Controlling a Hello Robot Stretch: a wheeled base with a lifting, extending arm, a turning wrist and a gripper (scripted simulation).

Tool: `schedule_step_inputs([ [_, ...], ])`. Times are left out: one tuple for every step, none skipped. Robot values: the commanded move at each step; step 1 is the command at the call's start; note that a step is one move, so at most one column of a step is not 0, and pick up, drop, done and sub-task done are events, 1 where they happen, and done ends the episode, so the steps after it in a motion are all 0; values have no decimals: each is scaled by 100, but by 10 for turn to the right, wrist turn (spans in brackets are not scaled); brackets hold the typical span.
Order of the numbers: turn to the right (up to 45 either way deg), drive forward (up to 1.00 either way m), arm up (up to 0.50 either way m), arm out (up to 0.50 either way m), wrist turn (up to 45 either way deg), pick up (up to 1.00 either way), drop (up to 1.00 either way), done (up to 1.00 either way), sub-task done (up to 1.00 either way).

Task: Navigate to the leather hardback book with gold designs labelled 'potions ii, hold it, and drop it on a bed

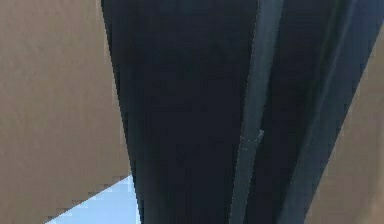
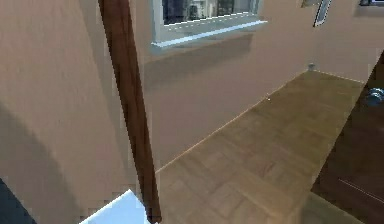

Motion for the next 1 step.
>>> schedule_step_inputs([
  [0, 20, 0, 0, 0, 0, 0, 0, 0],
])
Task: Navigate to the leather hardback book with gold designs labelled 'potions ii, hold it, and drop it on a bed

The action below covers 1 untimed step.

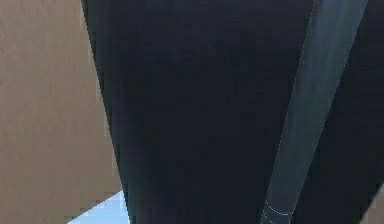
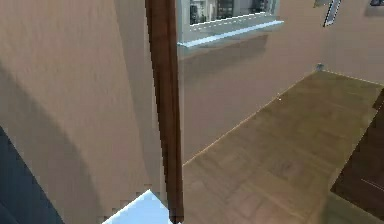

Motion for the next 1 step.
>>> schedule_step_inputs([
  [-450, 0, 0, 0, 0, 0, 0, 0, 0],
])
